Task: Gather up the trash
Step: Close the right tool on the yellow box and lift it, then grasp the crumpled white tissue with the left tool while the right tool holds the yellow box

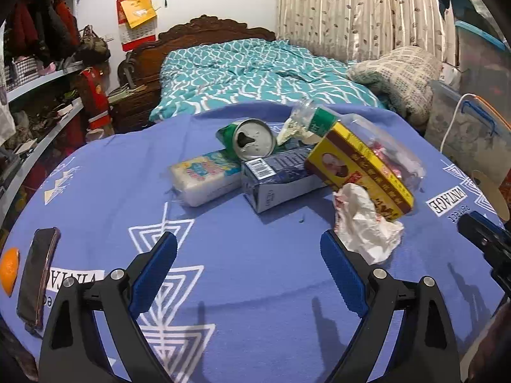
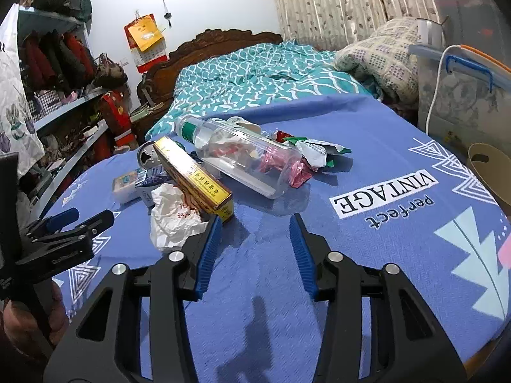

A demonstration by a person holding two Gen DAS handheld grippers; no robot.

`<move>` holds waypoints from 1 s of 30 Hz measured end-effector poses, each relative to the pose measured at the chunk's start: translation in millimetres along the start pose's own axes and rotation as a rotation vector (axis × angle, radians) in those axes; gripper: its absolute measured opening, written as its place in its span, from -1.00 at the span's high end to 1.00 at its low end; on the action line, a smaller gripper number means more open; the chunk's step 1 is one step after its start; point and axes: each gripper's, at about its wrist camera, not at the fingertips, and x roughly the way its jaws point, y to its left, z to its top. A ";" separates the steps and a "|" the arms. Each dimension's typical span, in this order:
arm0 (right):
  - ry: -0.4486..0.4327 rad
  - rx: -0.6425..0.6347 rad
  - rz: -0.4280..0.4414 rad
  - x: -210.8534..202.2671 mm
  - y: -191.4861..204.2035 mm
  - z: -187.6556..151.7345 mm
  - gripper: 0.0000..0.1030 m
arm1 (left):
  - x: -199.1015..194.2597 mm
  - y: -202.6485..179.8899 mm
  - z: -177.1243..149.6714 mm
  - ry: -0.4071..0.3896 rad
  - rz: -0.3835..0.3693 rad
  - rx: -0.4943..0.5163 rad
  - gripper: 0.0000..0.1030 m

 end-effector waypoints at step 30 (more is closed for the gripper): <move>0.063 0.149 0.145 -31.1 -64.3 -13.3 0.47 | 50.2 -79.1 -0.5 0.221 -0.382 0.133 -0.10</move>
